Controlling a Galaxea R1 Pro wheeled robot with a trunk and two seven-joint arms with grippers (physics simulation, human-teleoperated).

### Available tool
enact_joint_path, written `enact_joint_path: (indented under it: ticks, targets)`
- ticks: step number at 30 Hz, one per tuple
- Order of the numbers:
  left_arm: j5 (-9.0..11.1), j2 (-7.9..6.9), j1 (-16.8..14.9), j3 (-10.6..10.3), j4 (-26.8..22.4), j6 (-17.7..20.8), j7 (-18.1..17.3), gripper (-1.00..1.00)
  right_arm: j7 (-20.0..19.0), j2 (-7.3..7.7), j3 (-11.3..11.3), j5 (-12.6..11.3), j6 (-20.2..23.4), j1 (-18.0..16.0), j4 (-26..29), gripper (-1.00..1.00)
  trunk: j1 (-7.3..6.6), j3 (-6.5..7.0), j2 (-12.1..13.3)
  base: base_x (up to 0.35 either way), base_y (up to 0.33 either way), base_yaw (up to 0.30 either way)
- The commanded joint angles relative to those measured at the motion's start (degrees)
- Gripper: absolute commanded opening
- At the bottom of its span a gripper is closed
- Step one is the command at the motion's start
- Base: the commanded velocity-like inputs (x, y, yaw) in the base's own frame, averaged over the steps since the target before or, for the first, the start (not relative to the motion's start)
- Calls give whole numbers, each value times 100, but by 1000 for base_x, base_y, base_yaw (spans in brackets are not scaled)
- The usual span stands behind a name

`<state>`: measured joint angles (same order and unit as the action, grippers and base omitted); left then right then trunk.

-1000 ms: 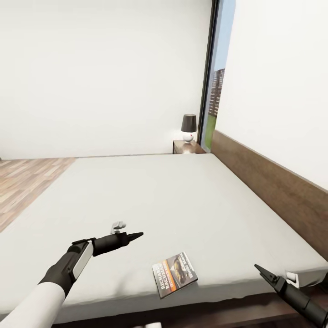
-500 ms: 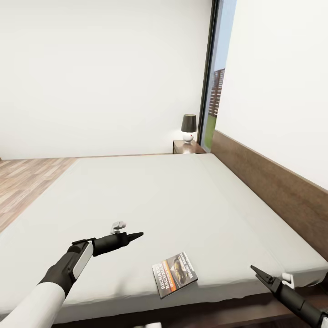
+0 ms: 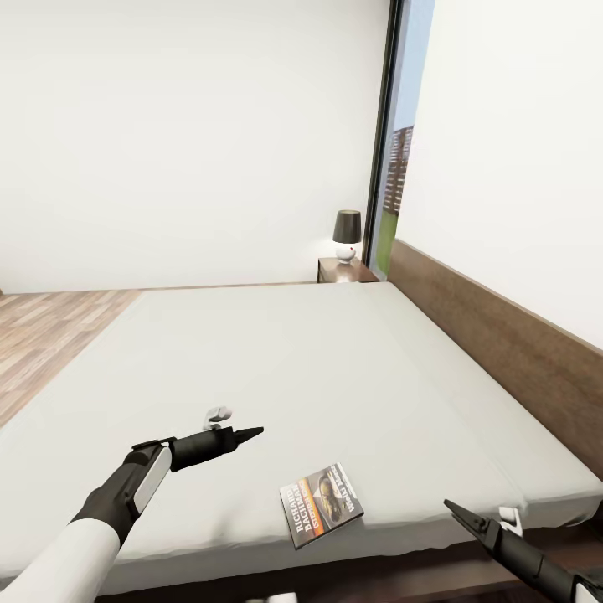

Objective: In the bedroom, move the book from the bed onto either nightstand, and place the two sandals side by side next to the bed.

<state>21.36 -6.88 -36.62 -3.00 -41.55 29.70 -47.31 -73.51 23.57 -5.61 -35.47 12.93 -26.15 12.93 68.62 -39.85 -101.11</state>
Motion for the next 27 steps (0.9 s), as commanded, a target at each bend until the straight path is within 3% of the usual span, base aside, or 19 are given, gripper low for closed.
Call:
enact_joint_path:
  ticks: [1,13,19,23,27]
  targets:
    - [53,-6,-3,-20,-2,44,10,100,-27,-1,-14,-7,60,-2,-1,100,-1,-5,-3,0,0,0]
    - [53,-6,-3,-21,-2,44,11,100,-40,-126,6,4,60,-2,-205,100,-1,-5,-3,0,0,0]
    - [53,-6,-3,-24,-2,44,11,100,-40,-350,15,15,54,0,-248,100,-1,-5,-3,0,0,0]
    - [53,-4,-3,-22,-2,46,11,100,-40,-420,16,213,52,-2,-318,100,-88,66,158,0,0,0]
    - [53,-6,-3,-19,-2,45,10,100,-40,-494,16,678,51,-4,-413,100,-154,120,278,0,0,0]
